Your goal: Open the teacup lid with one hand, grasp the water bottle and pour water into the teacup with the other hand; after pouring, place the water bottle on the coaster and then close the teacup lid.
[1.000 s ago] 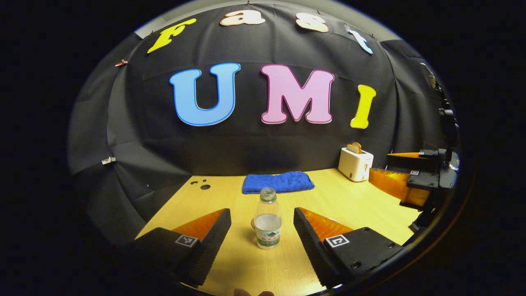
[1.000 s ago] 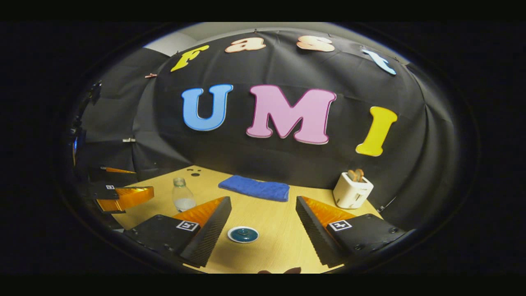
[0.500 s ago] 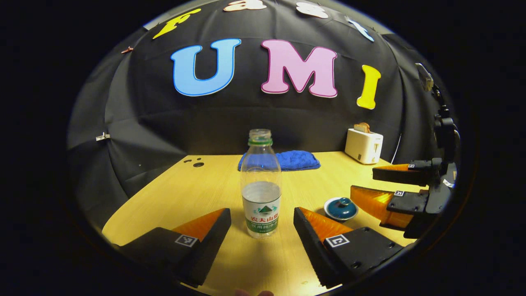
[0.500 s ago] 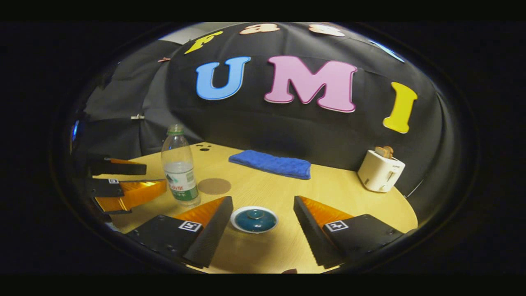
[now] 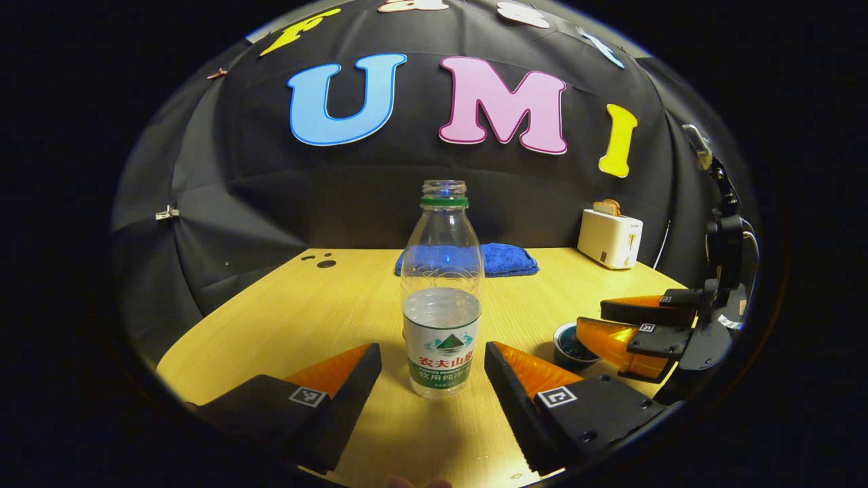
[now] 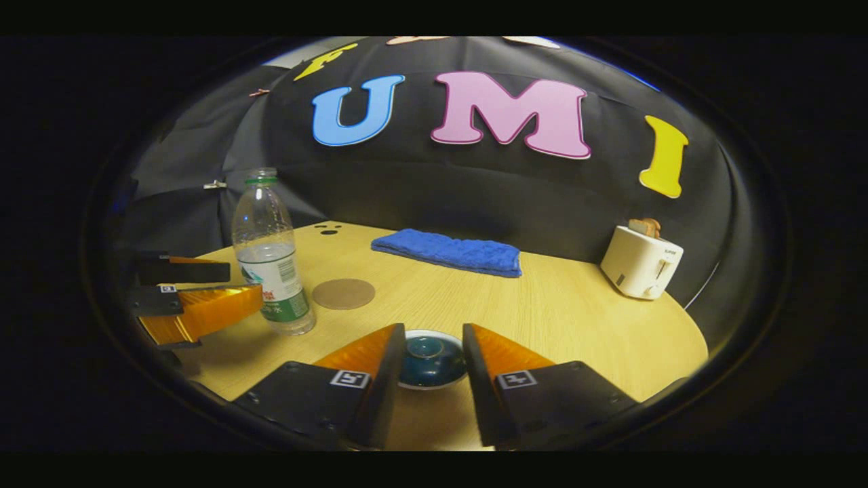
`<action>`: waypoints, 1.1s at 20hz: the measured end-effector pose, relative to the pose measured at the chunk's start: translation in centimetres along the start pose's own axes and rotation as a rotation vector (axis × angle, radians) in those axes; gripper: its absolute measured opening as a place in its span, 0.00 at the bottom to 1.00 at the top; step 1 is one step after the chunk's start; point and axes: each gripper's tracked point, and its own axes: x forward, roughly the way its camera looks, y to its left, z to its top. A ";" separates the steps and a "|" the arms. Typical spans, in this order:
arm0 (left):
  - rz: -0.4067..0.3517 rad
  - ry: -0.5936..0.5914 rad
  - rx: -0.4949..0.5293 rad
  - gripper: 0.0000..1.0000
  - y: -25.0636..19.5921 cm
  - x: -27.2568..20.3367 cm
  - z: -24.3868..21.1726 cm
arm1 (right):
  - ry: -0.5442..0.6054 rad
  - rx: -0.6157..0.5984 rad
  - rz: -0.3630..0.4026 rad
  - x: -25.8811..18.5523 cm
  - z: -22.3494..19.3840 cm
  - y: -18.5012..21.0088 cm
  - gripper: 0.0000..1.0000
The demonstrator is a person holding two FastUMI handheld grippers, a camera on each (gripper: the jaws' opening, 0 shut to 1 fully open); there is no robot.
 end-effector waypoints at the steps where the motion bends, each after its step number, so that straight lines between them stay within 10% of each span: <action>1: -0.002 0.003 -0.002 0.97 -0.1 0.2 -0.2 | 0.002 0.006 0.008 0.2 0.0 0.2 0.45; 8: -0.009 0.010 -0.003 0.97 0.0 1.2 -0.9 | 0.001 0.023 0.021 0.2 -0.4 0.8 0.27; 22: 0.021 0.017 -0.011 0.96 0.1 3.6 -0.2 | -0.080 -0.015 -0.099 -3.6 3.2 -6.7 0.31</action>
